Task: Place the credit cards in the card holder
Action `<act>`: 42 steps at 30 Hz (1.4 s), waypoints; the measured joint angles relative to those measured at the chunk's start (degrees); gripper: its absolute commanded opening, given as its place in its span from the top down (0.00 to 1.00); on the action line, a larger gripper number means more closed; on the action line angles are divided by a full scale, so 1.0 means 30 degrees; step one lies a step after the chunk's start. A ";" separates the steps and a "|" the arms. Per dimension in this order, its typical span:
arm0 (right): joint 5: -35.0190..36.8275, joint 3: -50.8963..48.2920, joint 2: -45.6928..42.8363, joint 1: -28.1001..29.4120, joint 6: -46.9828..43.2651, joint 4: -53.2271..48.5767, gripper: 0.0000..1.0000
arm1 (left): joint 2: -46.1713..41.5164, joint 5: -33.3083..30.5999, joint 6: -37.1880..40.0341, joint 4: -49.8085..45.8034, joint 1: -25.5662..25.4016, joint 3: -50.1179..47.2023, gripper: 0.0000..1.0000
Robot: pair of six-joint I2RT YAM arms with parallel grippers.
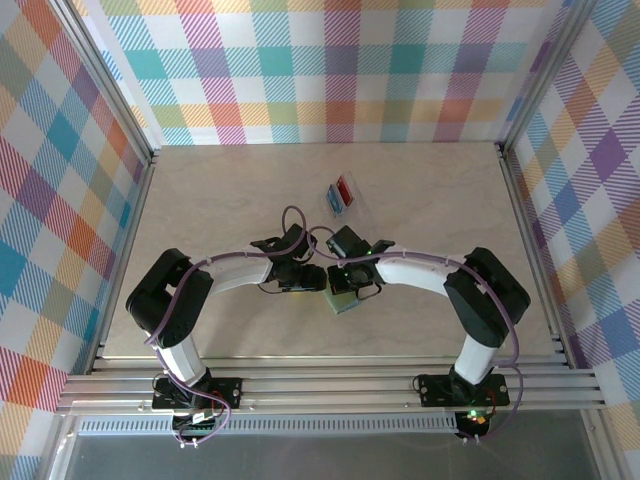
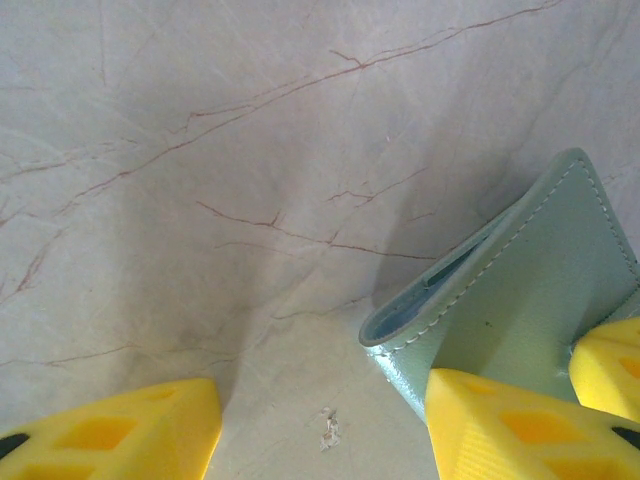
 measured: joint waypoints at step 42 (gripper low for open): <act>0.1647 -0.3512 -0.2018 0.1515 0.2186 0.4466 0.68 | -0.0226 0.0029 0.0000 0.0240 0.0000 -0.0189 0.42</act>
